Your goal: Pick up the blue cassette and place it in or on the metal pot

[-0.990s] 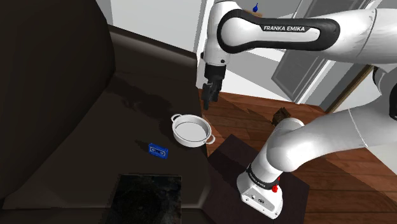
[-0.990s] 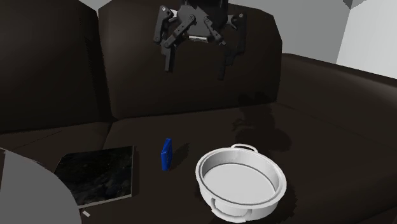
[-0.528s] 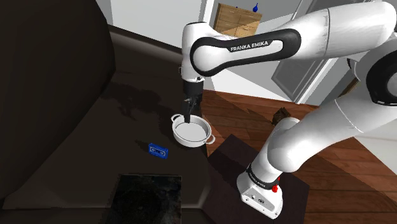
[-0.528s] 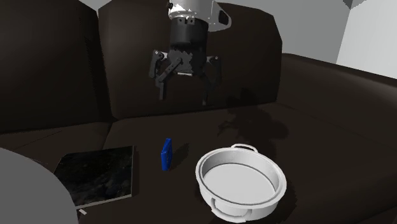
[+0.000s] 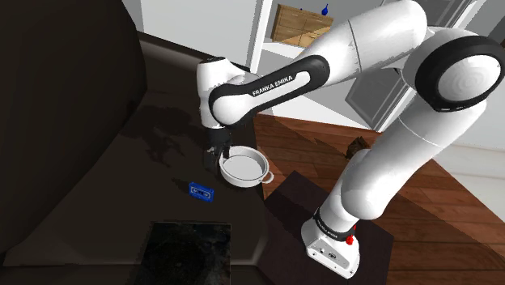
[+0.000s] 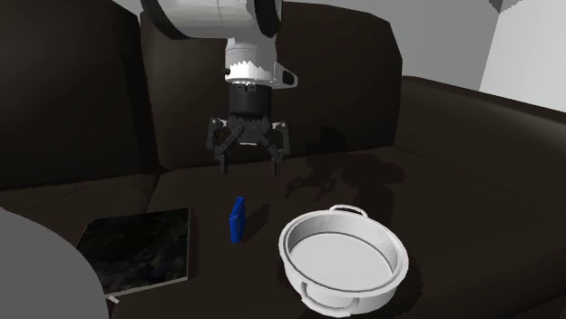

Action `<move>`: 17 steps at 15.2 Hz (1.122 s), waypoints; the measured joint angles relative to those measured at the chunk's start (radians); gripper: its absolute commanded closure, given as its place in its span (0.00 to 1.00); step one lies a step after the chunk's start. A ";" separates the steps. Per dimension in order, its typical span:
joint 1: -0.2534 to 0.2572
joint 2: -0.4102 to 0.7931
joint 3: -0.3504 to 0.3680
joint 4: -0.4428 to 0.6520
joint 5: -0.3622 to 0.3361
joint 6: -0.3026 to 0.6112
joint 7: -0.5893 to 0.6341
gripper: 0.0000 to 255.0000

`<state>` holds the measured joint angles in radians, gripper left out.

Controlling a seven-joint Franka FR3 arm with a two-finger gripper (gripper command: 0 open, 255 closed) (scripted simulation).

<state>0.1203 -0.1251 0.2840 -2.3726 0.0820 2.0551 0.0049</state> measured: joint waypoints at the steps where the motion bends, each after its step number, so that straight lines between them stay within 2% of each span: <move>1: 0.005 0.043 0.010 0.019 -0.016 0.022 0.015 0.00; 8: 0.052 0.311 0.044 0.149 -0.148 0.134 0.117 0.00; 17: 0.063 0.391 0.033 0.124 -0.189 0.233 0.144 0.00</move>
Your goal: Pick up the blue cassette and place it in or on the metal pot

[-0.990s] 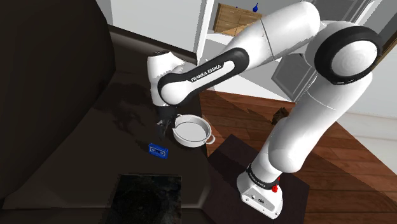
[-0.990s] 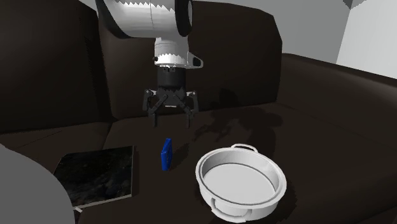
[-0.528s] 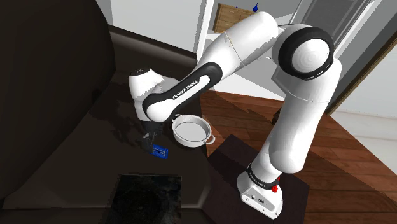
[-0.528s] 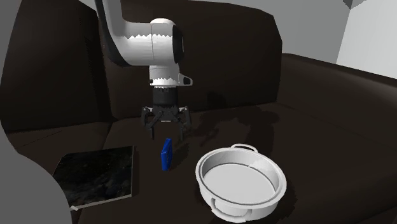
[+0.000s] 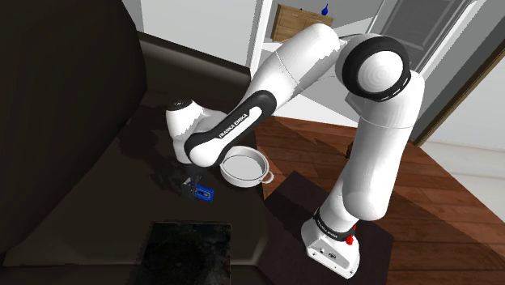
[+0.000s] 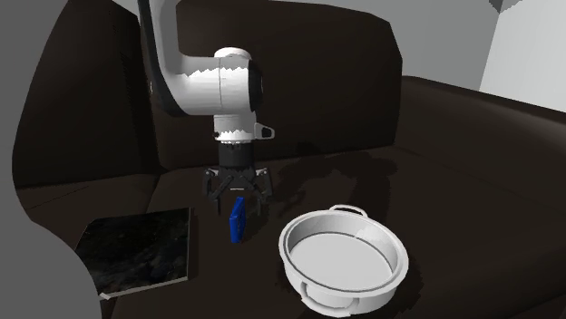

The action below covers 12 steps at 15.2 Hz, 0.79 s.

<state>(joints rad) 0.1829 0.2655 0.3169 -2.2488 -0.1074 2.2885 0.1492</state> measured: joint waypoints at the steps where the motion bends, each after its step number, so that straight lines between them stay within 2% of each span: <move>1: 0.001 0.002 0.000 0.000 -0.001 0.003 0.001 0.00; 5: 0.001 0.004 0.000 -0.001 -0.002 0.005 0.002 0.00; 6: 0.001 0.004 0.000 -0.001 -0.002 0.005 0.002 1.00; 12: 0.001 0.004 0.000 -0.001 -0.002 0.005 0.002 1.00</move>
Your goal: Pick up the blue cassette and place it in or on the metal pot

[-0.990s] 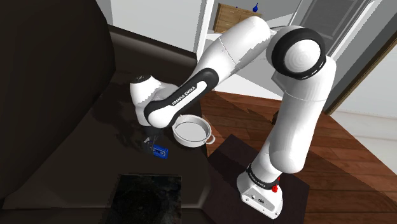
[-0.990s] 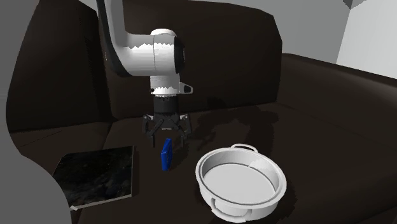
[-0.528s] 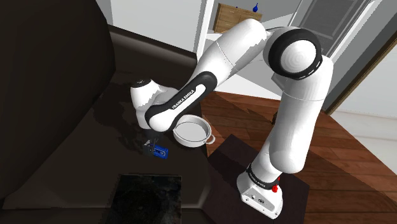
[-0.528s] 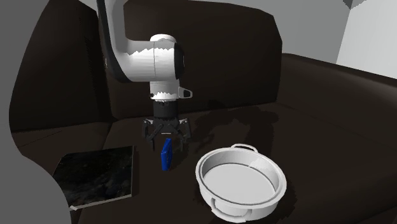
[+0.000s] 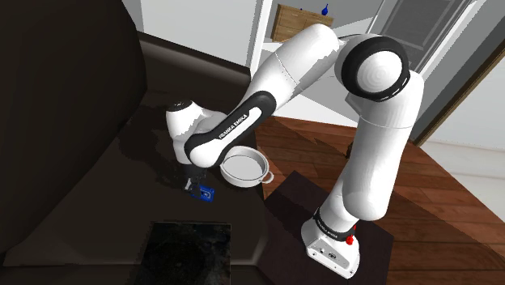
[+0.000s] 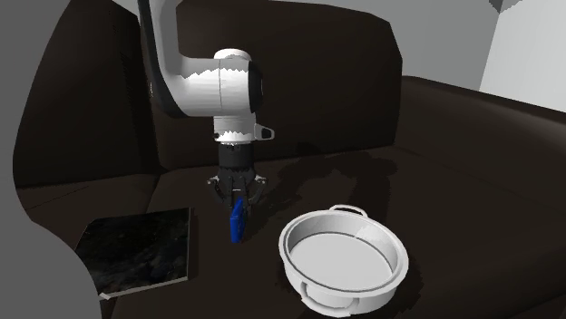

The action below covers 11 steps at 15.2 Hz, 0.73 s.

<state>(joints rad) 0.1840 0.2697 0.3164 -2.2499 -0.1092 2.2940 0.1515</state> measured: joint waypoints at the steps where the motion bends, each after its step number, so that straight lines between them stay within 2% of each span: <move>1: 0.000 0.000 0.000 0.000 0.000 0.000 0.000 1.00; 5: -0.001 -0.005 0.001 0.001 0.003 -0.006 -0.002 1.00; 11: -0.008 -0.067 0.011 0.012 0.031 -0.075 -0.022 1.00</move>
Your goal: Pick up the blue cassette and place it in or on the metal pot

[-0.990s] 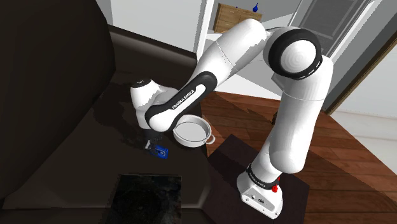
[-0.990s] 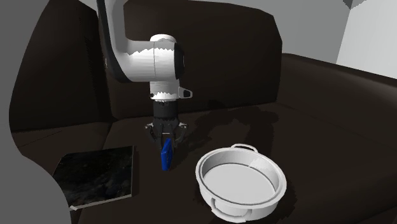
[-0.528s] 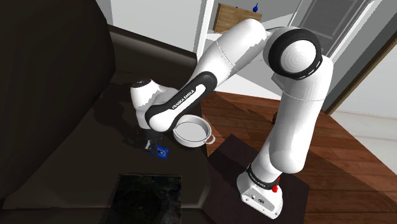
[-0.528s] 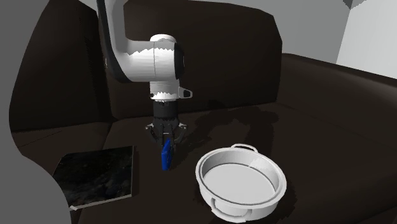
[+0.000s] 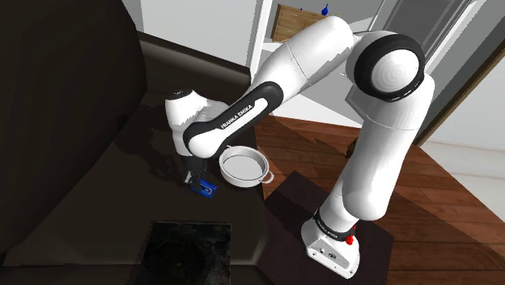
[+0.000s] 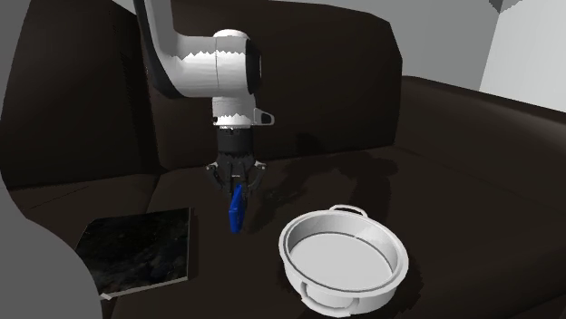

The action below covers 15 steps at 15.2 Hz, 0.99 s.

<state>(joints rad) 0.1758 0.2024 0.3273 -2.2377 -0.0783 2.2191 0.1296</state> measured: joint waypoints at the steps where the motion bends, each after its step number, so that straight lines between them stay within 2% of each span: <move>1: -0.001 -0.012 0.002 -0.001 0.005 -0.010 -0.003 1.00; 15: -0.009 -0.133 0.011 0.059 0.056 -0.184 -0.038 1.00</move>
<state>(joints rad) 0.1669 0.0693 0.3385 -2.1791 -0.0225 2.0356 0.0913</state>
